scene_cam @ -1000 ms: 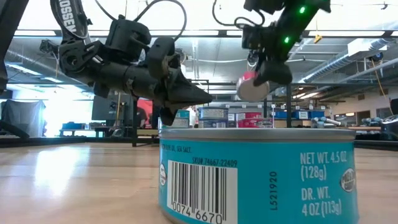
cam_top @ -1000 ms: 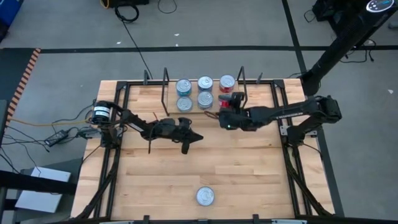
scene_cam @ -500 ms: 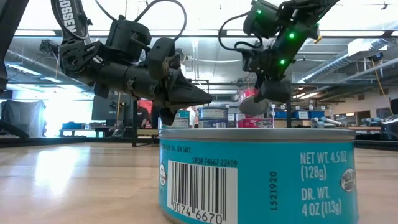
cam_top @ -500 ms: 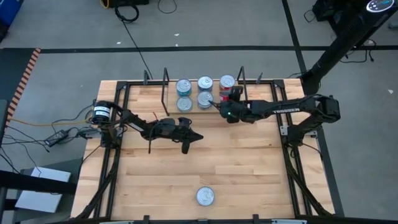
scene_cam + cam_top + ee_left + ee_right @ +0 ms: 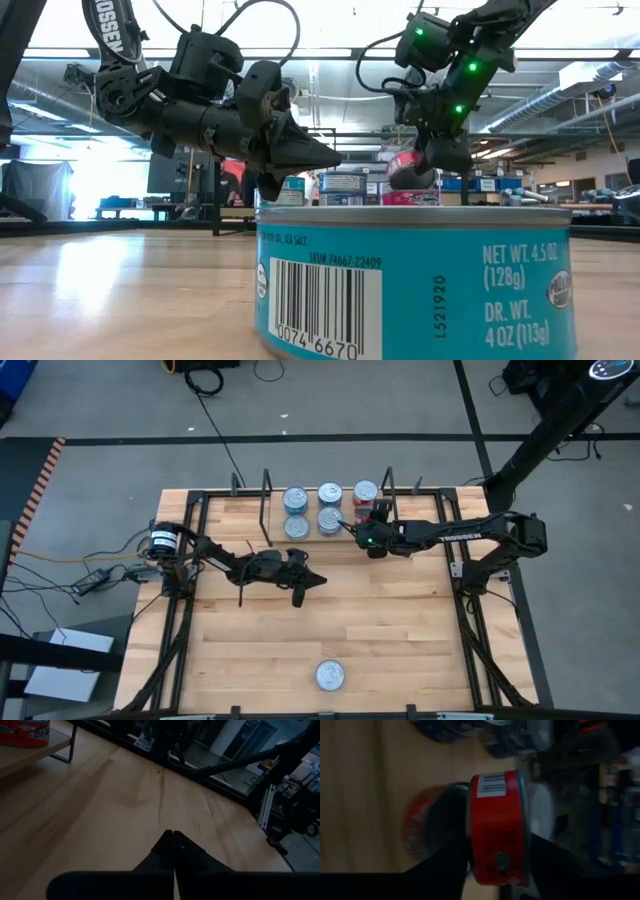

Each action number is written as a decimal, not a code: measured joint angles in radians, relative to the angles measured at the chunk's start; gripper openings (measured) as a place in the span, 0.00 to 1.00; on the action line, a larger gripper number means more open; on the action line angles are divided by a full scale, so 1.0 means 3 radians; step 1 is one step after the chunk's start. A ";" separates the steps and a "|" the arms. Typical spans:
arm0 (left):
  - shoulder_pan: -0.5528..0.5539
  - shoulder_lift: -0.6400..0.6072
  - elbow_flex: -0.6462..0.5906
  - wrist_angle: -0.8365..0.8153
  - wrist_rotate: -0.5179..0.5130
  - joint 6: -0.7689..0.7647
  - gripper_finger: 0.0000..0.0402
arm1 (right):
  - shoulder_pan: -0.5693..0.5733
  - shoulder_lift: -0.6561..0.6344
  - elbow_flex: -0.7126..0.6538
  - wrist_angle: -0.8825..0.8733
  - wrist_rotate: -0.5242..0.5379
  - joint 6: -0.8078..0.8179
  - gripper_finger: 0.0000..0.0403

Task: Stack canned seafood by type on shelf
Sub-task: Stack the center red tuna can on the top of the other red tuna can on the shelf

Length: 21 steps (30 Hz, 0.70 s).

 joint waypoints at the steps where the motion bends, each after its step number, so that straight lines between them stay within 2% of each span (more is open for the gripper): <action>1: 0.0000 0.0000 0.0000 0.0000 0.0000 0.0000 0.00 | -0.0003 0.0000 -0.0005 -0.0003 -0.0048 0.0001 0.50; 5: 0.0000 0.0000 0.0001 0.0000 0.0000 -0.0001 0.00 | -0.0017 0.0006 -0.0010 0.0000 -0.0208 0.0013 0.65; 8: 0.0000 0.0000 0.0001 0.0000 0.0000 -0.0001 0.00 | -0.0037 0.0006 -0.0010 0.0000 -0.0225 0.0013 0.71; 21: 0.0000 0.0000 0.0003 -0.0003 0.0041 -0.0002 0.00 | -0.0057 0.0006 -0.0006 -0.0053 -0.0198 -0.0021 0.70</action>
